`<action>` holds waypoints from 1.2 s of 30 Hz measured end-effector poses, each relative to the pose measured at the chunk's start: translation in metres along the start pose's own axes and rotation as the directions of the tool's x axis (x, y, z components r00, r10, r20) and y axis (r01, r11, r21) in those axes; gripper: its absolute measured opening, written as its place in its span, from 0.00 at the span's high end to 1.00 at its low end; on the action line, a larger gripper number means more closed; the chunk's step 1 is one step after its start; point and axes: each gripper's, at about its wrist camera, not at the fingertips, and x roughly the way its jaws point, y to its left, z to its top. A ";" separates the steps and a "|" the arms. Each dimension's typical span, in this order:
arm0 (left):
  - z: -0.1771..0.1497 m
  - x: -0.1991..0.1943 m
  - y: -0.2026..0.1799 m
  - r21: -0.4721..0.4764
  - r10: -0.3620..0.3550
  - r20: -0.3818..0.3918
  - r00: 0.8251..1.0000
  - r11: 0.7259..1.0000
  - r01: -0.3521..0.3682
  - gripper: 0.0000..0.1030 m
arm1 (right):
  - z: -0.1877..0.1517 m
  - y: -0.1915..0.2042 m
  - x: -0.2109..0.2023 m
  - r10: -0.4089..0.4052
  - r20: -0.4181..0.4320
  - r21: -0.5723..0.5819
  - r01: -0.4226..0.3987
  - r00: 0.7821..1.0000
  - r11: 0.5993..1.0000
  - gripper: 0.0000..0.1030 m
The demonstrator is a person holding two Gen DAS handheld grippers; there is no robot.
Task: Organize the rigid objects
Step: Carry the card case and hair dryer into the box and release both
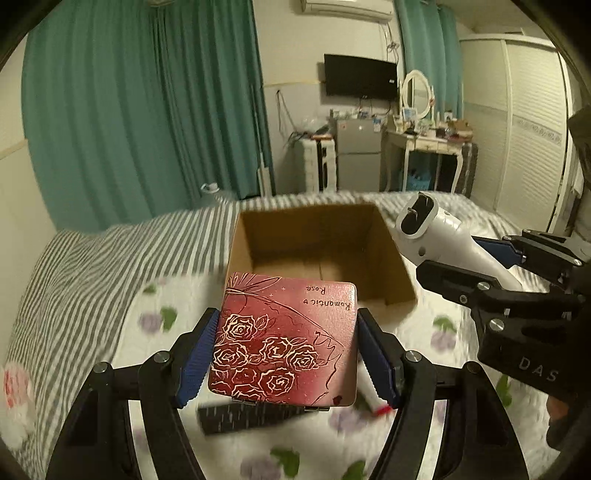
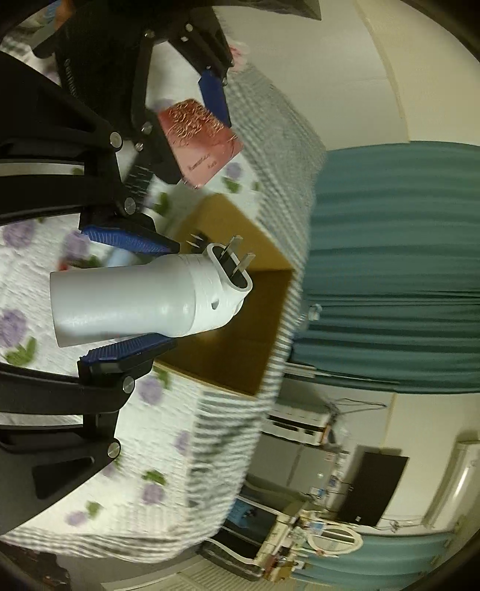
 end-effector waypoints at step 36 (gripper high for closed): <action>0.047 0.157 0.012 0.023 -0.005 -0.043 0.999 1.000 0.006 0.26 | 0.051 -0.063 0.152 -0.060 -0.059 0.066 0.064 0.996 0.996 0.58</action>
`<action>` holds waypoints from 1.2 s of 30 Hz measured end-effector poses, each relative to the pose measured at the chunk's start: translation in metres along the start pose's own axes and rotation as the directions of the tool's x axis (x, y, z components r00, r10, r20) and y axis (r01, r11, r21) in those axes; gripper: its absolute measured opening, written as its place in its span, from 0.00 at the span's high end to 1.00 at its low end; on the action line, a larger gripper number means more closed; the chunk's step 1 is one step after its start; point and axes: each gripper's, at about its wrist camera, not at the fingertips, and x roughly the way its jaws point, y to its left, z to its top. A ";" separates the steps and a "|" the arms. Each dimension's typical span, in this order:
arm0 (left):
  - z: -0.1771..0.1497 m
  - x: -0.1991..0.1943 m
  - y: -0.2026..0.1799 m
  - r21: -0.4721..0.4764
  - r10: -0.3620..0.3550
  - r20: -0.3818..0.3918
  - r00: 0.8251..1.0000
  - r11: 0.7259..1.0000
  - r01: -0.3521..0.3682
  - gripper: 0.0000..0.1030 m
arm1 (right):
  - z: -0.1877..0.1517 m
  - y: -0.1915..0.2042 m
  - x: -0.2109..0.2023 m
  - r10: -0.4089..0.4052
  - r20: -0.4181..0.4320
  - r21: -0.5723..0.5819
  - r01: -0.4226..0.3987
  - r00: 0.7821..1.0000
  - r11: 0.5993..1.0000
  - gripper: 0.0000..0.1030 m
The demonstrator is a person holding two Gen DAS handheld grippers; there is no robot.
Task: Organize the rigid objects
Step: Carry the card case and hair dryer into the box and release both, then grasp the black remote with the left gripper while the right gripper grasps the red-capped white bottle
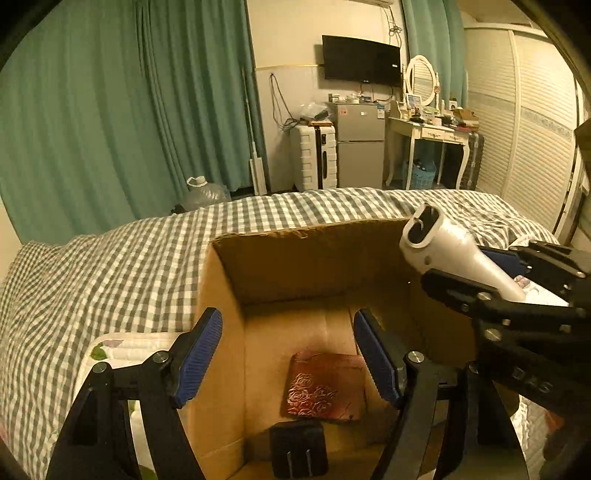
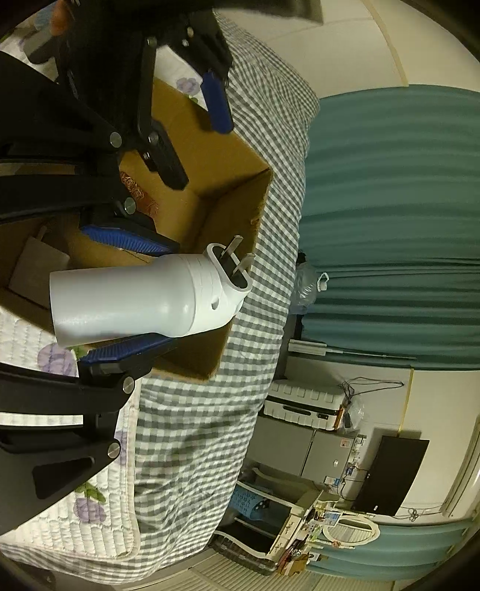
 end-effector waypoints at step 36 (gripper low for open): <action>-0.125 -0.077 0.022 0.001 -0.020 -0.139 0.990 1.000 0.020 0.26 | -0.133 0.039 -0.066 0.020 -0.136 0.091 -0.007 0.990 0.996 0.34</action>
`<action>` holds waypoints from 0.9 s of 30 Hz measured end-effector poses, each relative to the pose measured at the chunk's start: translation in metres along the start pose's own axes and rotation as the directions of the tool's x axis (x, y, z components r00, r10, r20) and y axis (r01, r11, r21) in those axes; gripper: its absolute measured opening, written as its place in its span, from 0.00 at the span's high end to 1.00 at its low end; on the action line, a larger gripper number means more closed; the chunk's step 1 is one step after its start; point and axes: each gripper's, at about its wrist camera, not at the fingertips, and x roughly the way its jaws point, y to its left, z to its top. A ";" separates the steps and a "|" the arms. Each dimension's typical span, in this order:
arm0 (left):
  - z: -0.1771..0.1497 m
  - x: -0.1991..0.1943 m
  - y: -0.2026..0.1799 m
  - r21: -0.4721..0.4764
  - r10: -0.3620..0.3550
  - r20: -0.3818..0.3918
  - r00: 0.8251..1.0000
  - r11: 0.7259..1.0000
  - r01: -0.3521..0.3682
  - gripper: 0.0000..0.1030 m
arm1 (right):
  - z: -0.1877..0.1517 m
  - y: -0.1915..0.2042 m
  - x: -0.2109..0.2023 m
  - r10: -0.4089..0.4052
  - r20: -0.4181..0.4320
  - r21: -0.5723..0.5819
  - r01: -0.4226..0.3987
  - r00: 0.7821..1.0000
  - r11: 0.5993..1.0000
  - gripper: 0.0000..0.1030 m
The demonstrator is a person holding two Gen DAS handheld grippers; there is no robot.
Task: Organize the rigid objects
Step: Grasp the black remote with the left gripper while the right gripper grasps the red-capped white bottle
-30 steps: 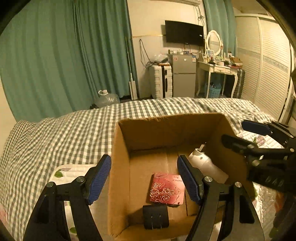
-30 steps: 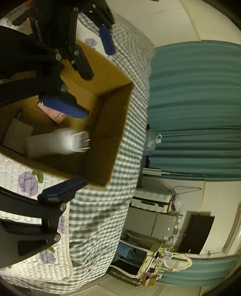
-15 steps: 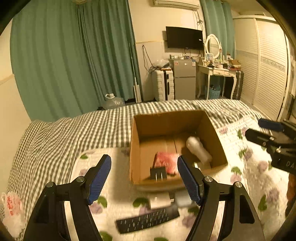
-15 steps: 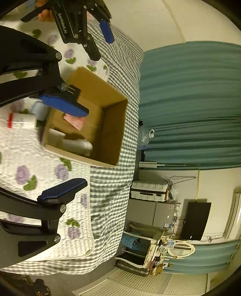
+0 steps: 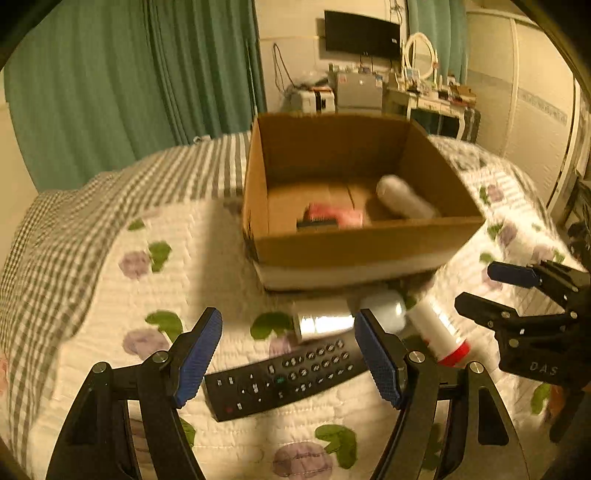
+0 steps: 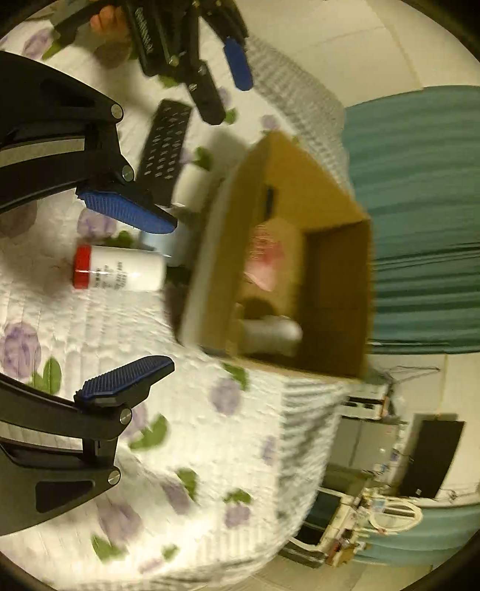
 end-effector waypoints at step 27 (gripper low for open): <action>-0.038 0.073 -0.041 0.372 0.048 -0.239 0.970 0.927 0.045 0.25 | -0.030 0.005 0.035 0.065 -0.164 -0.042 -0.073 0.984 0.996 0.65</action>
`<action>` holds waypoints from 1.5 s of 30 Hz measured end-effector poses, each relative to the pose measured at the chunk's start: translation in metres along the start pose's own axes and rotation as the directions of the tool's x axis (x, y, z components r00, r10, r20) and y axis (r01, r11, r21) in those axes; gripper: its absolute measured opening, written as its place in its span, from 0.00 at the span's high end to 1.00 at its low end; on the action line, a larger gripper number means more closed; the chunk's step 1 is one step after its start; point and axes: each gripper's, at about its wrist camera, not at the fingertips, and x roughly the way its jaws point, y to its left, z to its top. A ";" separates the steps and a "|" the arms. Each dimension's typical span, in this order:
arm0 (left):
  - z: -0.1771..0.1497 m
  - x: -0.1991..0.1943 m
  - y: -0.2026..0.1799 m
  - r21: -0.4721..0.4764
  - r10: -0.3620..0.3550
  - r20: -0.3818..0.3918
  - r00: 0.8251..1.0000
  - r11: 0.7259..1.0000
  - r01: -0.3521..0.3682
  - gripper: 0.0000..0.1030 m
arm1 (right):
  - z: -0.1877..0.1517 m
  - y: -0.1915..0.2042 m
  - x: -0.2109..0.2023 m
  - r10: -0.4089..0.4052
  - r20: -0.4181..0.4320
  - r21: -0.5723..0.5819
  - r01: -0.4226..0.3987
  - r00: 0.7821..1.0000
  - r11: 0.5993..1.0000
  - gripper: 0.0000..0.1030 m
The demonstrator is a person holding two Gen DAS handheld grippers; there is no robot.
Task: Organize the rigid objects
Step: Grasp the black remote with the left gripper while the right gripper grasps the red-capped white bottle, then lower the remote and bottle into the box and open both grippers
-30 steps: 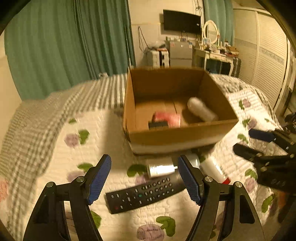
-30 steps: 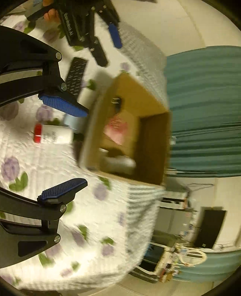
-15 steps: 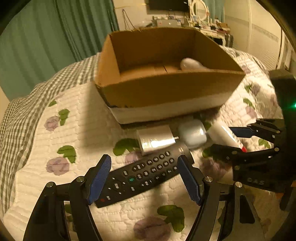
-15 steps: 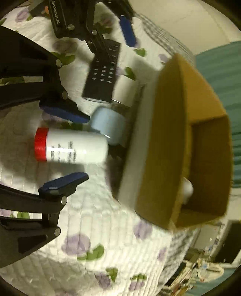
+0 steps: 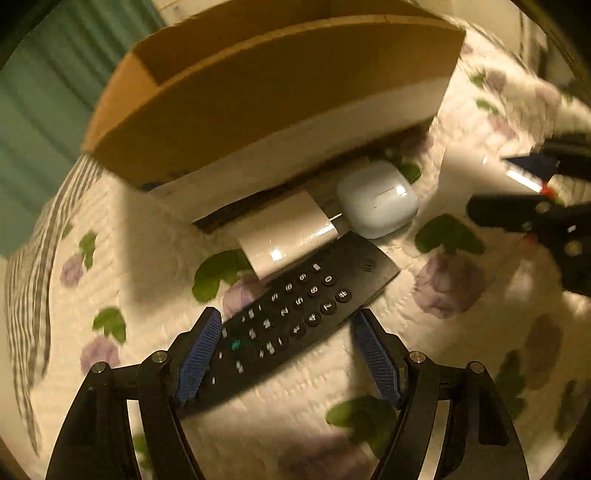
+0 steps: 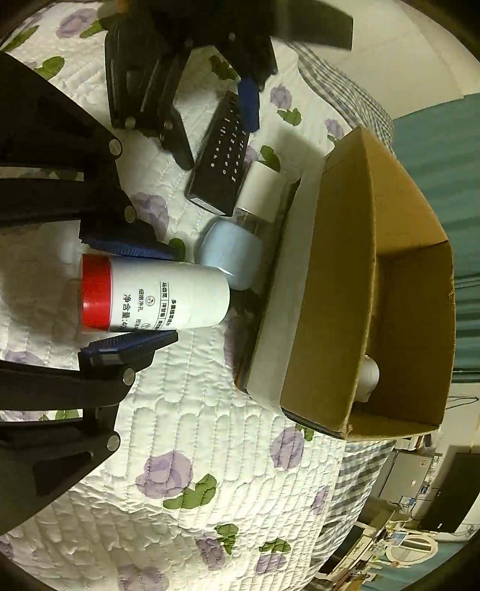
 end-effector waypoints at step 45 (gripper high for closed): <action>0.120 -0.121 0.055 -0.298 -0.020 0.382 0.924 0.944 0.144 0.81 | 0.121 -0.018 -0.128 -0.069 0.365 -0.015 0.079 0.929 0.997 0.65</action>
